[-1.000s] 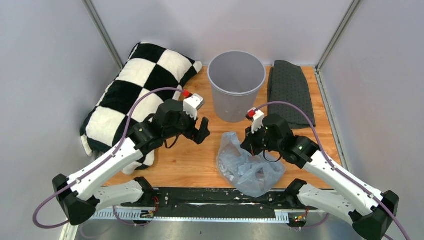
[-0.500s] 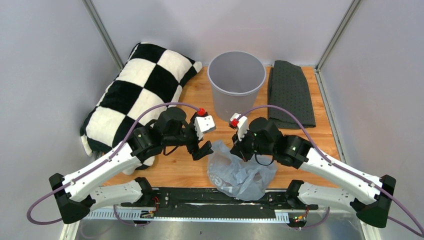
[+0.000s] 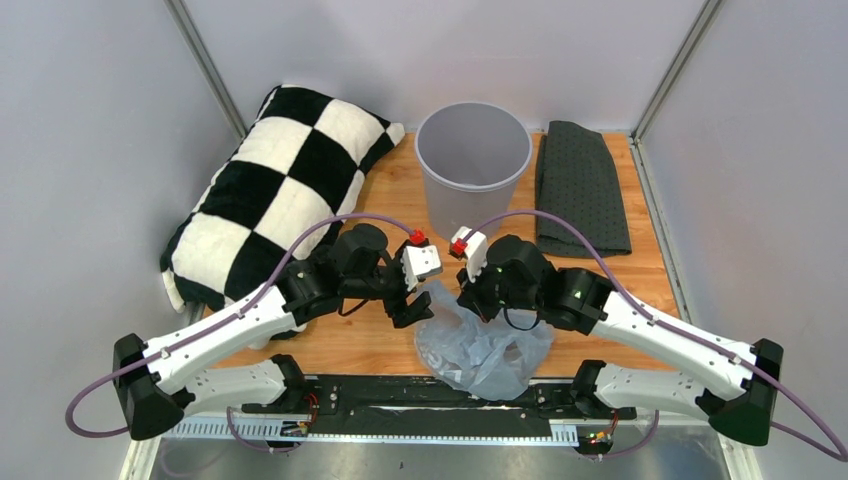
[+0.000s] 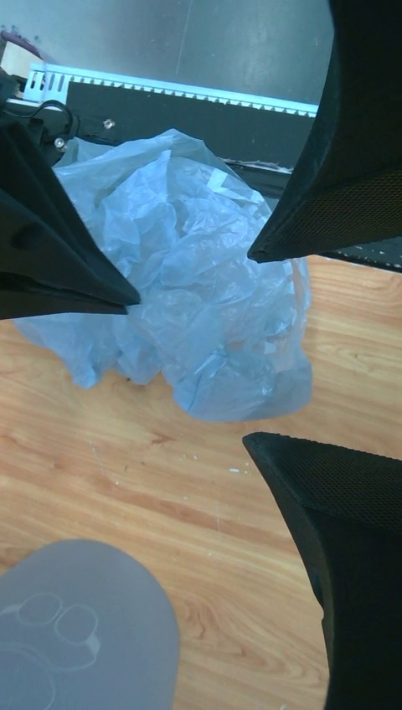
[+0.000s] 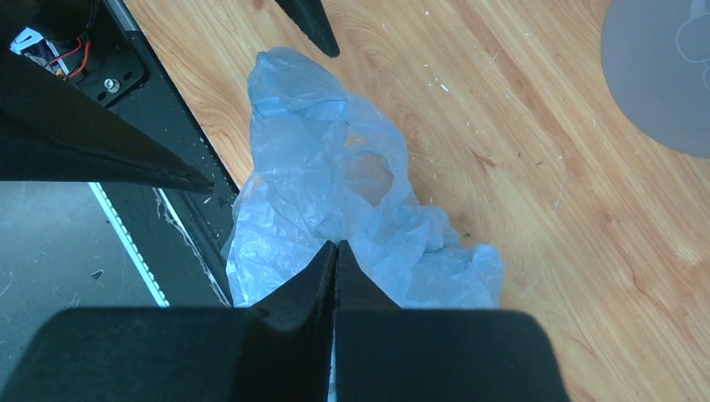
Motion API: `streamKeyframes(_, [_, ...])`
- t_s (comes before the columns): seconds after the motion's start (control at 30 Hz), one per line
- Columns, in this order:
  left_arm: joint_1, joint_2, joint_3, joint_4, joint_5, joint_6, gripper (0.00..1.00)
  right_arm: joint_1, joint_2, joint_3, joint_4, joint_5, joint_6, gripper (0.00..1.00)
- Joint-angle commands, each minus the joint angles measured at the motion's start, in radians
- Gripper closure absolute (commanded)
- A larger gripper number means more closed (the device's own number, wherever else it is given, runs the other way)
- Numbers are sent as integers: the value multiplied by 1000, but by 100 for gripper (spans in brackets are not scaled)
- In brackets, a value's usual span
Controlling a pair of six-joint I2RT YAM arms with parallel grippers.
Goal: Put the trash bags into the trash bin
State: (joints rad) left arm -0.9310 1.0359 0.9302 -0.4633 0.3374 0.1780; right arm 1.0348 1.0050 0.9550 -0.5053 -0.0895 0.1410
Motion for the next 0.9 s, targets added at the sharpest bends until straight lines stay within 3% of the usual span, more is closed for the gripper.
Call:
streamKeyframes(0.0, [-5, -24, -51, 126, 37, -26, 24, 18, -26, 12, -12, 23, 0, 100])
streamKeyframes(0.4, [-4, 17, -67, 216, 101, 23, 26, 18, -65, -26, 10, 4, 25, 100])
streamKeyframes(0.63, [-5, 99, -32, 159, 138, 55, 46, 18, -86, -39, 11, 9, 32, 100])
streamKeyframes(0.87, [-5, 75, -89, 305, 117, -76, 67, 18, -75, -50, 10, 44, 50, 100])
